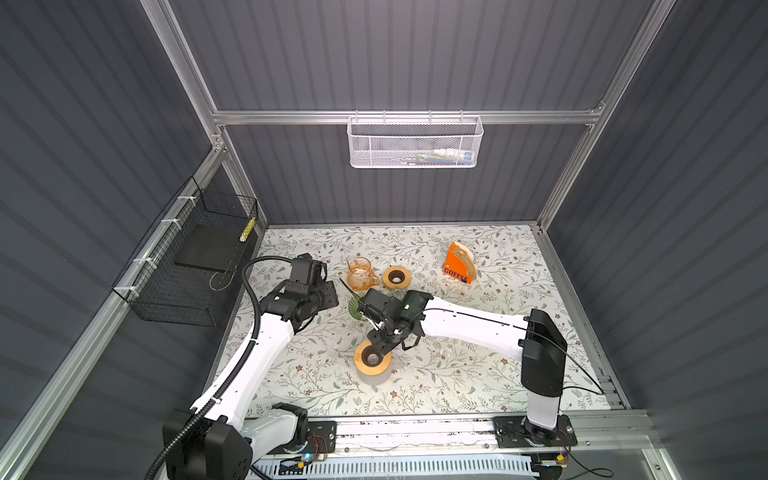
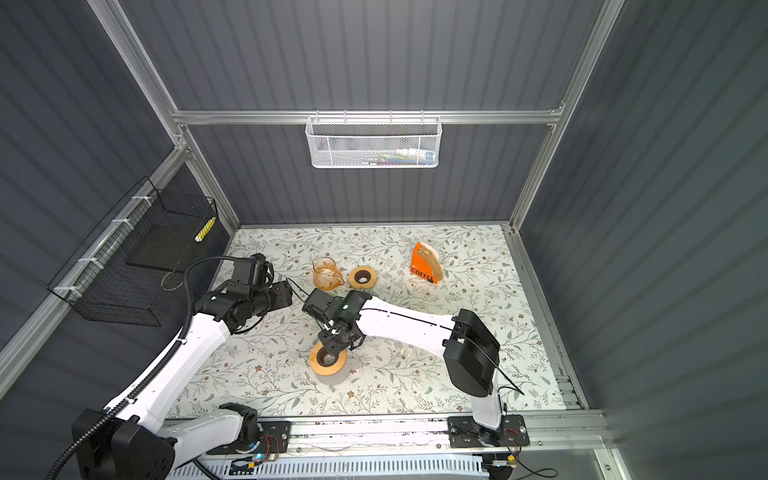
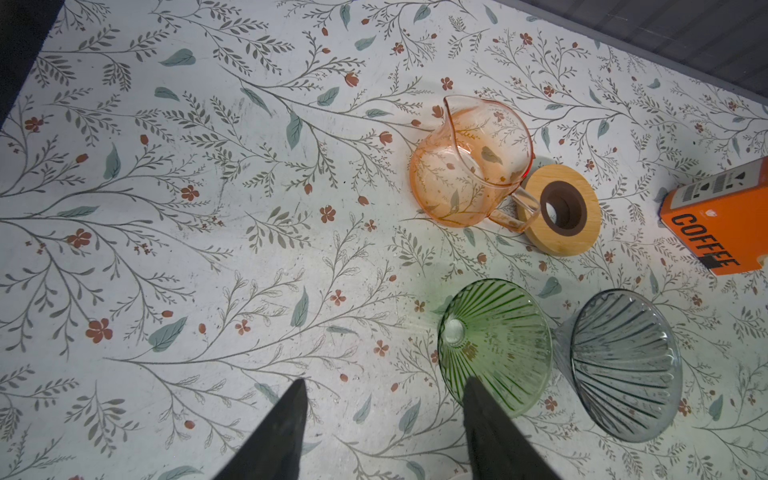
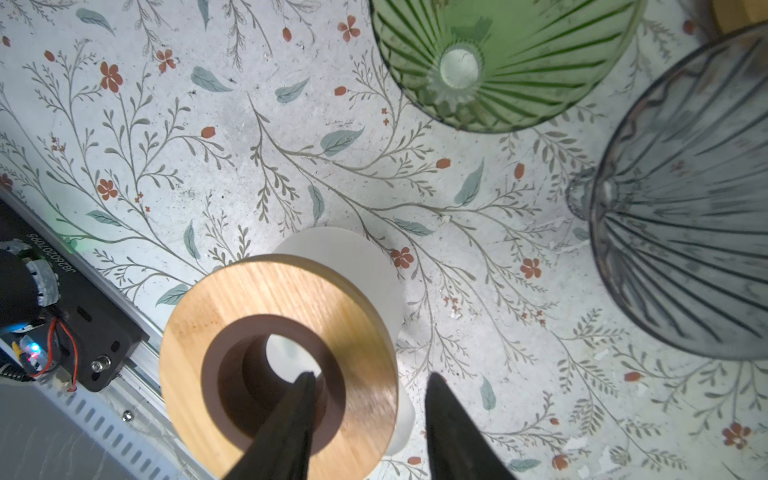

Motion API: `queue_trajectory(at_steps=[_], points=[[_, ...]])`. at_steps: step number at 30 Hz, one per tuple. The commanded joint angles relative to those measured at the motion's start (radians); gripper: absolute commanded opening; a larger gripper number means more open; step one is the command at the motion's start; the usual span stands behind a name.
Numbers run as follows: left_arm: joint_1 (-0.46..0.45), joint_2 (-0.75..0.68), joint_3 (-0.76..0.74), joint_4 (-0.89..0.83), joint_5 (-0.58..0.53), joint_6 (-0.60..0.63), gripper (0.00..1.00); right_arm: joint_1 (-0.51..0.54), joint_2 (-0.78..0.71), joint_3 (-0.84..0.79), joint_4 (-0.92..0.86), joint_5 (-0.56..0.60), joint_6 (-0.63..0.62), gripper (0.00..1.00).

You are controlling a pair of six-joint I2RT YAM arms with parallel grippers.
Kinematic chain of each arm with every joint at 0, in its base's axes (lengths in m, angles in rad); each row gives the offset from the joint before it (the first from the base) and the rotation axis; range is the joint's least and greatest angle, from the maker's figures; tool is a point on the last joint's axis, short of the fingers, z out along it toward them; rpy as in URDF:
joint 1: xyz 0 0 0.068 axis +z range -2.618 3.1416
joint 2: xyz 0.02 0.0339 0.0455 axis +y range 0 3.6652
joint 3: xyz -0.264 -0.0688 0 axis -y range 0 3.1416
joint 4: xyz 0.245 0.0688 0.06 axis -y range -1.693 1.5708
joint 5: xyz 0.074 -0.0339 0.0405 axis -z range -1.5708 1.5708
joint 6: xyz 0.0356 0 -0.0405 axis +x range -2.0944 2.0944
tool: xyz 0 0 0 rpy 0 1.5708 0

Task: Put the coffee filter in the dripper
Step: 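Lower the bamboo stand onto the frosted pitcher and open the right gripper, then move the right gripper back to the clear glass dripper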

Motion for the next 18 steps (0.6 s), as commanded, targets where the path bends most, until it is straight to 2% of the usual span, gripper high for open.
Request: queue_trajectory(at_steps=[1,10,18], points=[[-0.005,0.009,0.019,0.006,0.007,0.022,0.61,-0.001,-0.05,0.013,-0.018,0.028,0.021,0.45],[-0.005,0.06,0.066,0.046,0.008,0.031,0.6,-0.073,-0.145,-0.054,0.036,0.04,0.073,0.46],[-0.006,0.112,0.124,0.056,0.044,0.011,0.6,-0.221,-0.259,-0.181,0.131,0.002,0.058,0.47]])
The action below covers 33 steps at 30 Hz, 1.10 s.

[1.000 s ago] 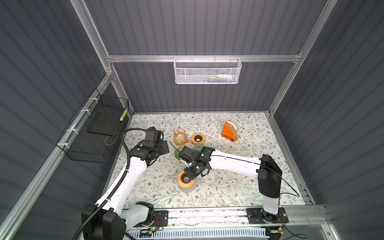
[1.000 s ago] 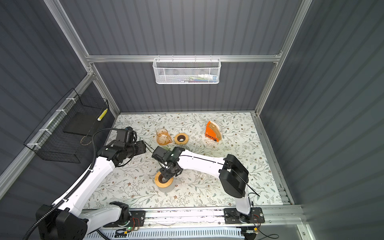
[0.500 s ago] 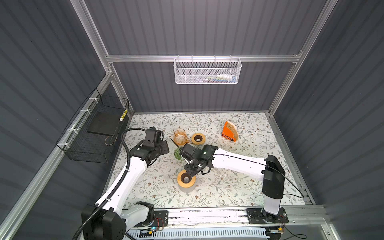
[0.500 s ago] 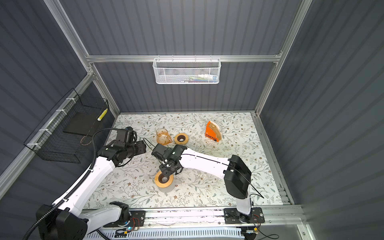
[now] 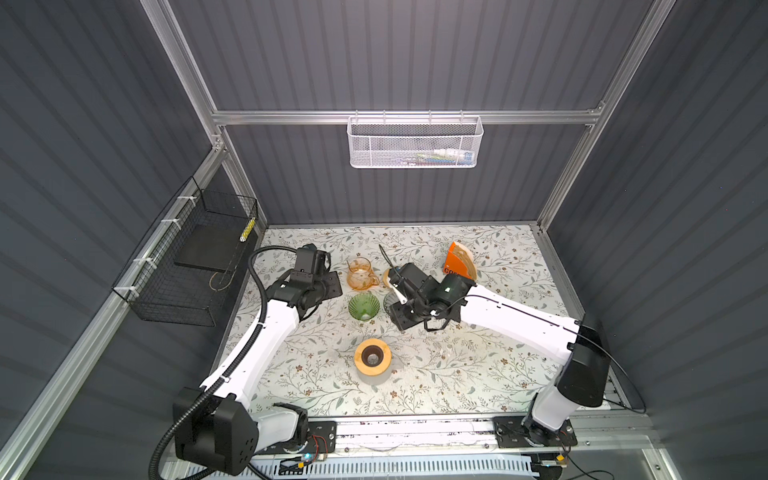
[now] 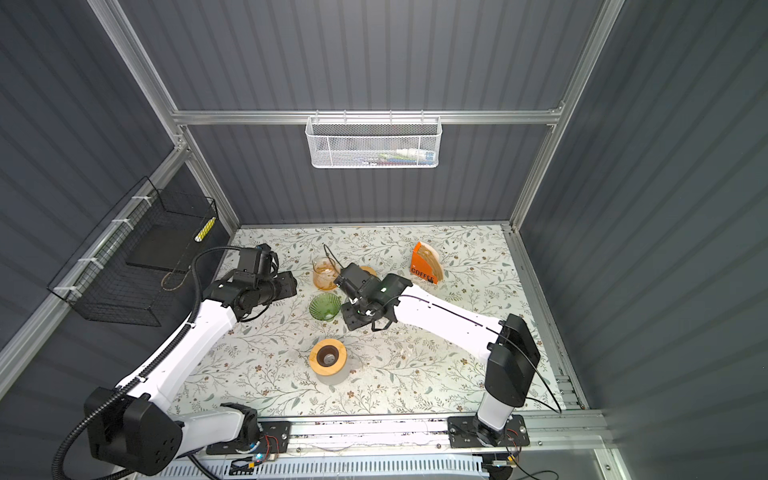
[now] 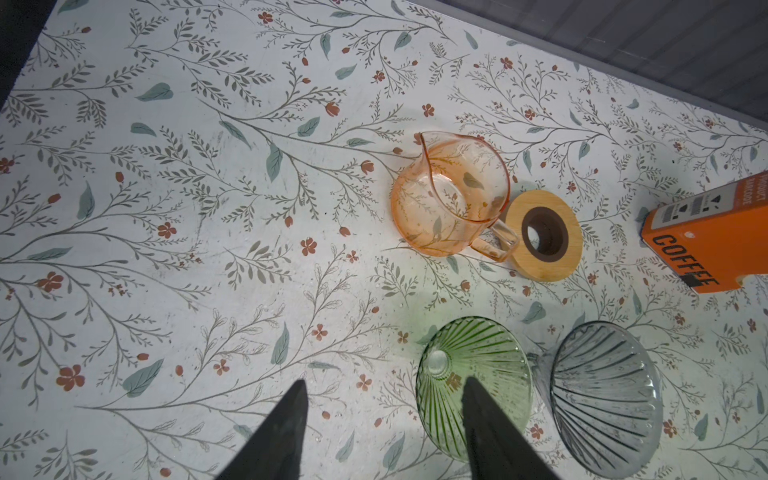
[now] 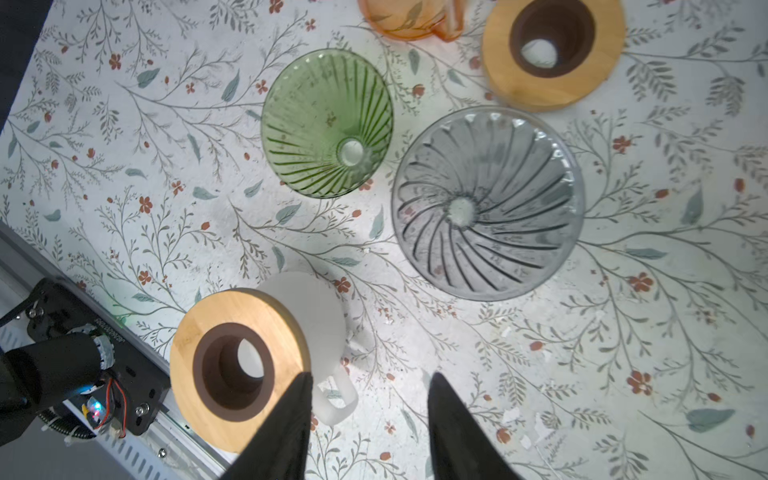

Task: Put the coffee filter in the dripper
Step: 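Move the right gripper back to the clear glass dripper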

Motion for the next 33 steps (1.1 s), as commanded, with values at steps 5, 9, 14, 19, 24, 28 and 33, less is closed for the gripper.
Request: queue_trajectory(at_steps=[5,9,14,19,24,28,33], points=[[-0.006,0.02,0.052,-0.022,0.028,0.003,0.6,-0.124,-0.018,-0.086,0.098,-0.048,-0.017,0.48],[-0.006,0.024,0.03,-0.025,0.028,0.001,0.6,-0.171,0.02,-0.09,0.122,-0.058,-0.032,0.49],[-0.005,0.007,0.001,-0.01,0.035,-0.013,0.6,-0.223,0.091,-0.051,0.115,-0.05,-0.058,0.49],[-0.006,0.005,-0.007,-0.01,0.038,-0.014,0.6,-0.27,0.146,-0.032,0.128,-0.076,-0.067,0.49],[-0.006,0.011,-0.008,-0.011,0.039,-0.013,0.6,-0.284,0.183,-0.025,0.143,-0.085,-0.076,0.47],[-0.005,0.02,-0.007,-0.011,0.039,-0.011,0.6,-0.285,0.205,-0.024,0.159,-0.125,-0.064,0.45],[-0.005,0.036,-0.001,-0.01,0.04,-0.009,0.6,-0.285,0.221,-0.028,0.176,-0.155,-0.054,0.43]])
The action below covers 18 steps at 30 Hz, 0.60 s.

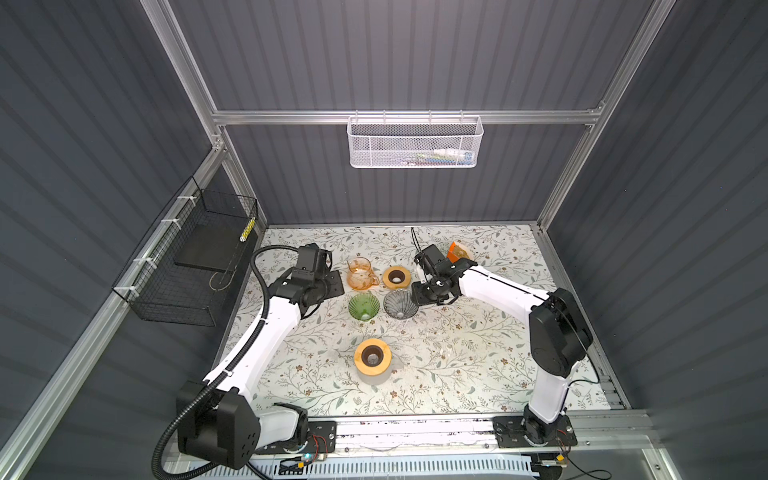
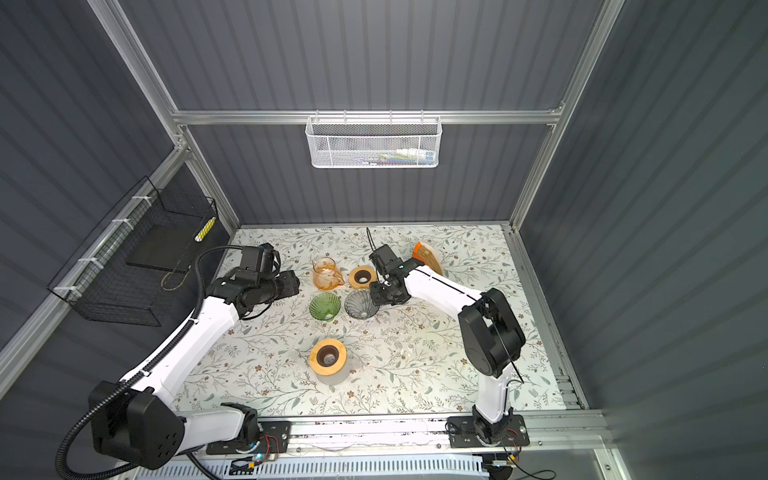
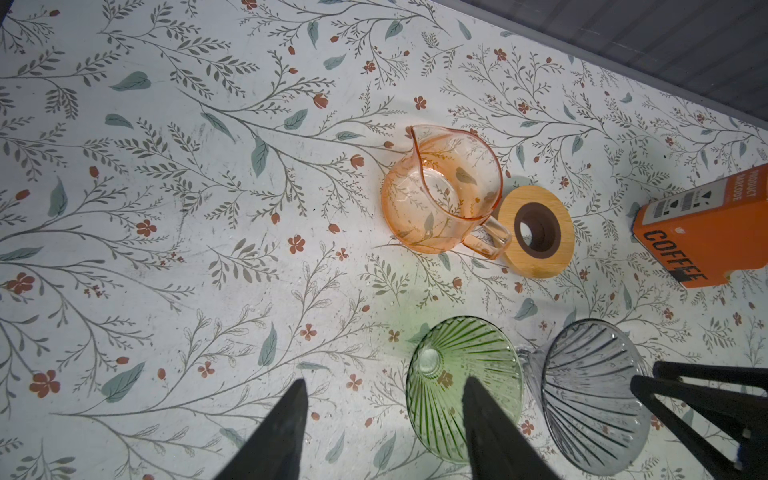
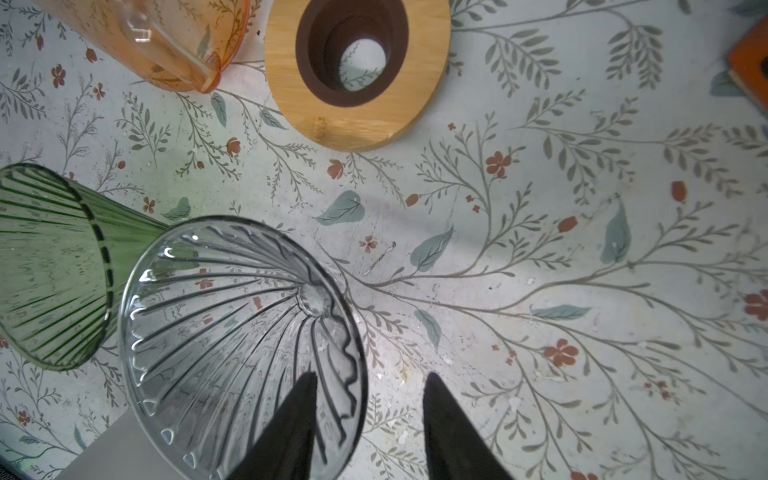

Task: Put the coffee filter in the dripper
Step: 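Move the right gripper back to the clear glass dripper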

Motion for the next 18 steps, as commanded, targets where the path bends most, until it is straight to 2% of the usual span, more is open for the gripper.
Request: queue_trajectory(at_steps=[1,18], points=[[-0.005,0.016,-0.003,-0.008,0.017,-0.002,0.6,0.0,0.015,0.024,0.01,-0.032,0.01,0.42],[-0.006,0.016,-0.007,-0.009,0.02,-0.005,0.6,0.001,0.032,-0.007,0.035,-0.041,0.017,0.33]])
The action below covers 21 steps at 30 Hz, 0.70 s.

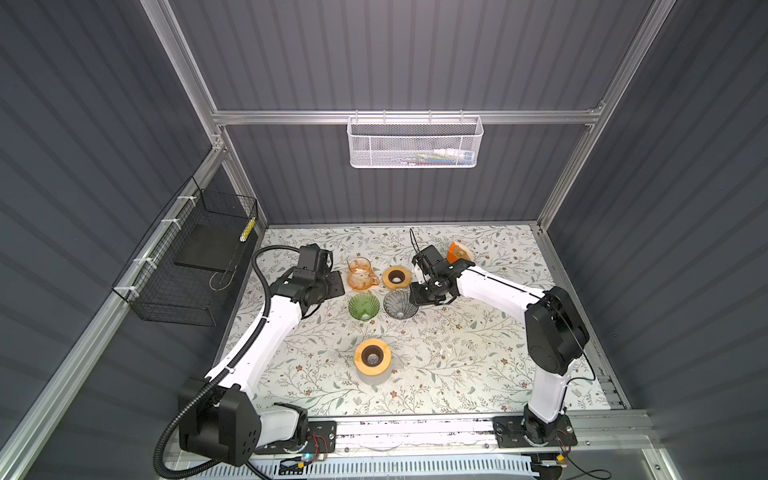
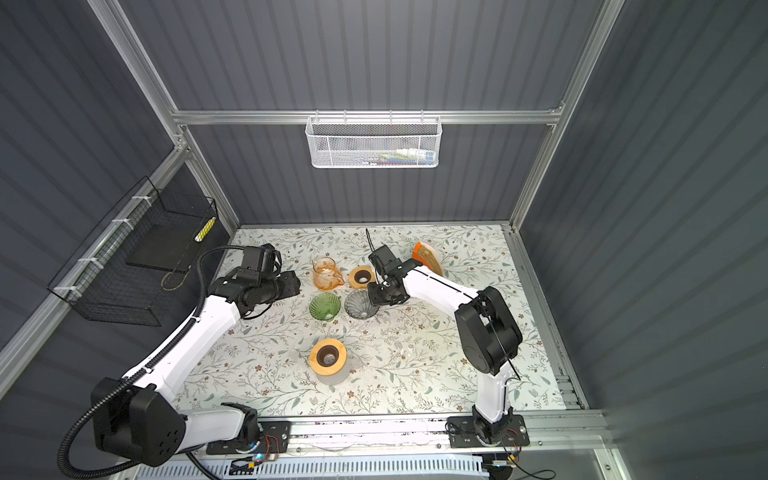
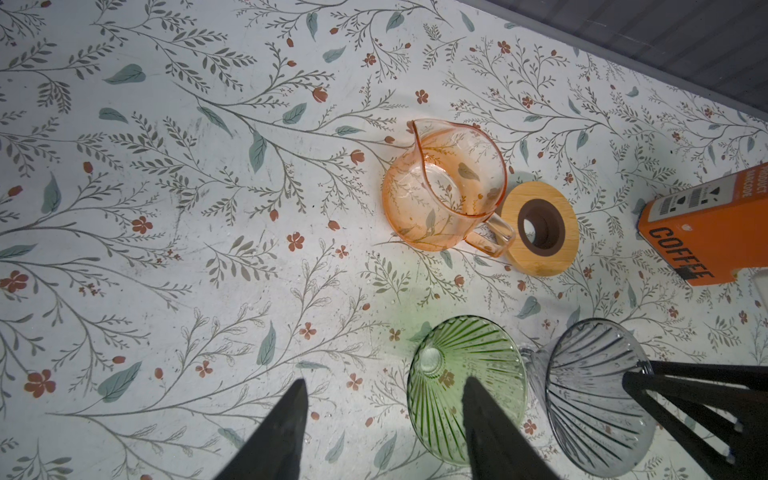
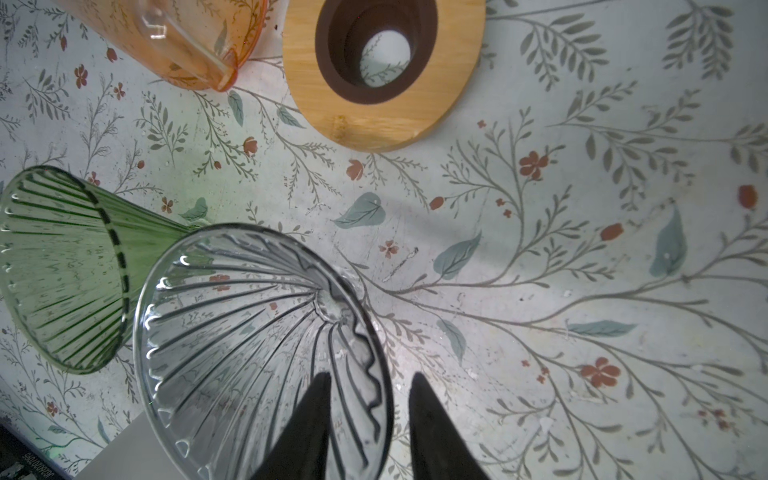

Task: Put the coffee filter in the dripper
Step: 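Move the right gripper back to the clear glass dripper, then lower the right gripper and close it on the clear dripper's rim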

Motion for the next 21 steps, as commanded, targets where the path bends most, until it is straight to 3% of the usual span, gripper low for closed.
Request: queue_trajectory(at_steps=[1,21], points=[[-0.005,0.005,-0.006,-0.009,0.015,-0.005,0.6,0.0,0.019,-0.007,0.012,0.002,0.004,0.33],[-0.005,-0.029,-0.005,-0.038,0.011,-0.002,0.6,0.001,0.048,-0.013,0.016,0.018,-0.005,0.27]])
